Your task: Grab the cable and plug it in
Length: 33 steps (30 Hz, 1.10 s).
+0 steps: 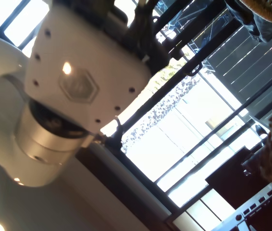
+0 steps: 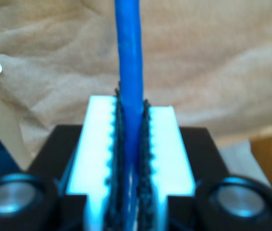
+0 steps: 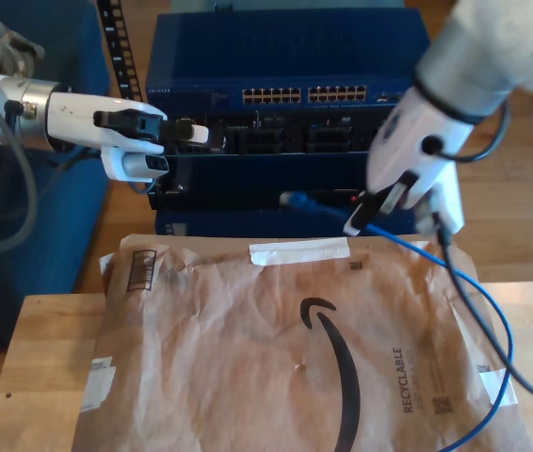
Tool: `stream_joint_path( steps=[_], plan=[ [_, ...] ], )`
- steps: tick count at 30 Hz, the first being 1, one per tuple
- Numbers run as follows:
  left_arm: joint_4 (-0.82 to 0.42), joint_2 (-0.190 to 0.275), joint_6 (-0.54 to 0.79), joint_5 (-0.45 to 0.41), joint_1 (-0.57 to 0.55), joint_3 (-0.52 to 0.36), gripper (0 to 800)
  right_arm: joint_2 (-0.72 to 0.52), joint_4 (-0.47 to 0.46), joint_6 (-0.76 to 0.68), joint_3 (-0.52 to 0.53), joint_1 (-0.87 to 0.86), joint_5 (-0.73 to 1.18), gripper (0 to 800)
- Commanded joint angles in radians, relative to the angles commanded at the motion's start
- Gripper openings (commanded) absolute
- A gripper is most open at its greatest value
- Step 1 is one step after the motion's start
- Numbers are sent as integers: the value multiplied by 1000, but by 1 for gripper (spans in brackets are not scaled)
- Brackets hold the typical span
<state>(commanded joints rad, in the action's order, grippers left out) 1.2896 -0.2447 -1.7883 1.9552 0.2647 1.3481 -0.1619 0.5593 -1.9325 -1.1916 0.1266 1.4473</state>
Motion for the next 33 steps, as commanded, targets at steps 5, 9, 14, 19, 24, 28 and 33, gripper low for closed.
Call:
stream_joint_path(
  steps=[5,9,14,19,24,28,33],
  plan=[
    [-40,44,64,-25,-26,-17,756,57,95,0,-44,-5,100,9],
    [-46,94,64,-28,-43,-52,757,71,118,0,-77,-8,133,10],
    [-44,137,68,-26,-43,-80,755,86,140,-2,-84,-29,143,9],
    [-44,163,74,-26,-43,-121,682,94,262,0,-112,-87,221,9],
    [-43,164,74,-29,-43,-120,652,110,290,0,-147,-89,265,9],
    [-41,164,74,-29,-43,-124,652,120,333,-2,-147,-87,310,9],
    [-37,167,57,2,-43,-126,644,132,358,2,-147,-87,350,9]
  ],
)
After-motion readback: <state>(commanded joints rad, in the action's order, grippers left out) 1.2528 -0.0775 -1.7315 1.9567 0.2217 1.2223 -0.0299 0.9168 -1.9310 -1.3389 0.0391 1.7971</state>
